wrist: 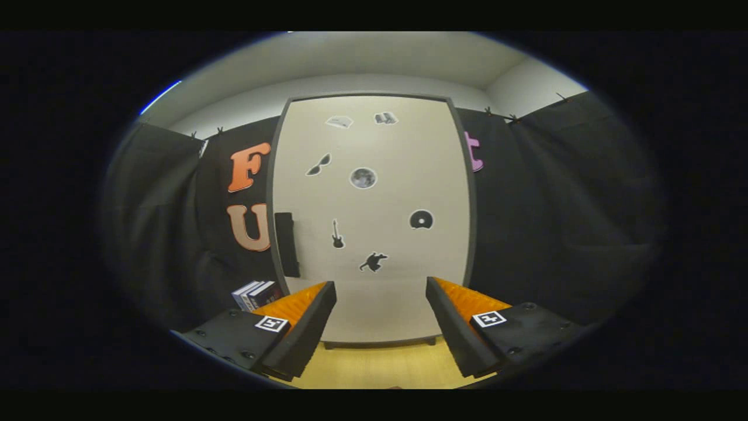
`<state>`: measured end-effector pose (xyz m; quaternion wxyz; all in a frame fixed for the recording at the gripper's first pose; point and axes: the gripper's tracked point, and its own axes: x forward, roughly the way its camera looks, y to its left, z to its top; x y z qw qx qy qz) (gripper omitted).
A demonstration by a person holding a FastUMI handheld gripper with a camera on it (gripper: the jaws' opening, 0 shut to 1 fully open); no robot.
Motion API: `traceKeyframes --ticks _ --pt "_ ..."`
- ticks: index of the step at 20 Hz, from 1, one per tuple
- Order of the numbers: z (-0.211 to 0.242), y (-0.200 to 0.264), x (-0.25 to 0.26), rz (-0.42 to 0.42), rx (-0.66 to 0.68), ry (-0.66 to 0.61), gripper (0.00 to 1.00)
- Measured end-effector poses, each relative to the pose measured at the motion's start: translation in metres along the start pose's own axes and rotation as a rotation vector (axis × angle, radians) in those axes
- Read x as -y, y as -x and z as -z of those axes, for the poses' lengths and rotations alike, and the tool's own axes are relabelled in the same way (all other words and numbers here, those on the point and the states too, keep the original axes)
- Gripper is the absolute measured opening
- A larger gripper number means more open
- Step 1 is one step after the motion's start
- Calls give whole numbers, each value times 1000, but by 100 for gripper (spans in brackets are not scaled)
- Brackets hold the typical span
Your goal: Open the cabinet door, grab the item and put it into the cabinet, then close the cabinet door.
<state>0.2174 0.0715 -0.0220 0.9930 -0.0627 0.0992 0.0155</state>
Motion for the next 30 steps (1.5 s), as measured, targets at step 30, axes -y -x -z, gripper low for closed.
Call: traceKeyframes --ticks 30 --pt "63 134 187 -19 118 -19 99"
